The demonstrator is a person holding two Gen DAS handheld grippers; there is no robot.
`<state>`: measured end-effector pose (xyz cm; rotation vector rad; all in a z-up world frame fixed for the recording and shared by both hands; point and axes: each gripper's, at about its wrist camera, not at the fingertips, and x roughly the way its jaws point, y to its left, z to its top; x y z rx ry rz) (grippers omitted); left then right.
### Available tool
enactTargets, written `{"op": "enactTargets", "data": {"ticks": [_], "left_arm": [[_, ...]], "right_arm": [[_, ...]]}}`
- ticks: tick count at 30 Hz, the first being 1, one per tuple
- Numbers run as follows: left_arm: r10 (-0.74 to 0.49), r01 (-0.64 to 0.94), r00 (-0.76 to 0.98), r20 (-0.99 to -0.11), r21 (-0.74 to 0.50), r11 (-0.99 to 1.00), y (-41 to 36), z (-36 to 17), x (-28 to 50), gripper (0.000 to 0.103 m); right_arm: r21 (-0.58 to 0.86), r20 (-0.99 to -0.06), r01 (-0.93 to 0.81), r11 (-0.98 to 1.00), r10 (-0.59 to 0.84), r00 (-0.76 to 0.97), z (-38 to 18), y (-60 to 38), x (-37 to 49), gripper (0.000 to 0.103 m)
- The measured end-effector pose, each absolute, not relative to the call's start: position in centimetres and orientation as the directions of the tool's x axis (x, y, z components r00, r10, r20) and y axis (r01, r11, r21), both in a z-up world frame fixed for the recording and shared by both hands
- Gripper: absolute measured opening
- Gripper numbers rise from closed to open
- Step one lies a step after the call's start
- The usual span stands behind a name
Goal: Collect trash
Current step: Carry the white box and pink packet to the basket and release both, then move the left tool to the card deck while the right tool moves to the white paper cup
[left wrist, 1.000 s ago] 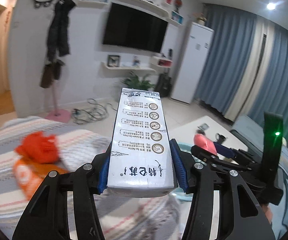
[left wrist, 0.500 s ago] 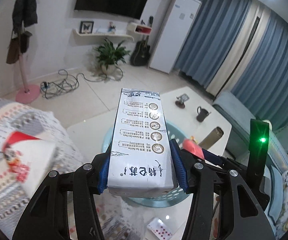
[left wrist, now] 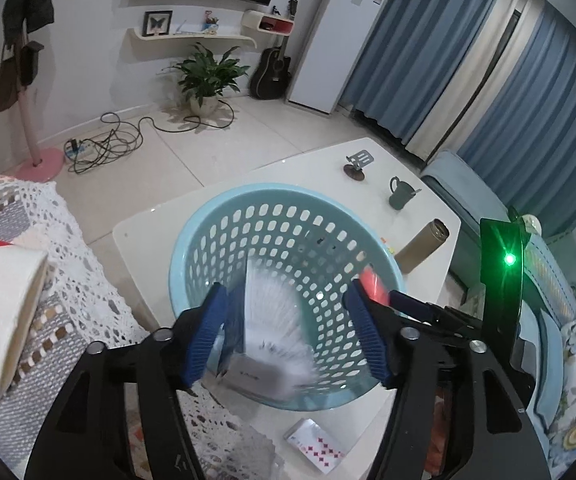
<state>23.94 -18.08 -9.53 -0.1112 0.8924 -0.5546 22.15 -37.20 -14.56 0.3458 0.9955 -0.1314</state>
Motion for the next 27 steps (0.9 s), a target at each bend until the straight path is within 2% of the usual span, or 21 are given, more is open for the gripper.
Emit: {"op": "enactTargets", "data": {"ticks": [12, 14, 16, 19, 27], "left_arm": [[-0.504, 0.405, 0.508, -0.699, -0.323, 0.855, -16.9, -9.1, 22.5, 0.064], [-0.506, 0.398, 0.520, -0.688, -0.329, 0.856, -16.1, -8.6, 21.8, 0.064], [-0.507, 0.392, 0.535, -0.676, -0.334, 0.858, -15.3, -8.0, 21.0, 0.064], [-0.502, 0.378, 0.570, -0.650, -0.336, 0.863, -13.3, -6.7, 19.7, 0.064], [-0.395, 0.250, 0.699, -0.597, -0.313, 0.916, -5.5, -3.5, 15.0, 0.064]], "right_arm": [[0.215, -0.828, 0.245, 0.945, 0.044, 0.559, -13.3, -36.0, 21.1, 0.066], [0.208, -0.819, 0.227, 0.951, 0.042, 0.573, -12.5, -35.3, 20.8, 0.064], [0.202, -0.807, 0.205, 0.958, 0.044, 0.588, -11.6, -34.6, 20.5, 0.056], [0.198, -0.784, 0.161, 0.967, 0.057, 0.618, -9.8, -33.1, 20.1, 0.048], [0.211, -0.705, -0.012, 0.977, 0.161, 0.691, -5.2, -26.6, 18.7, 0.048]]}}
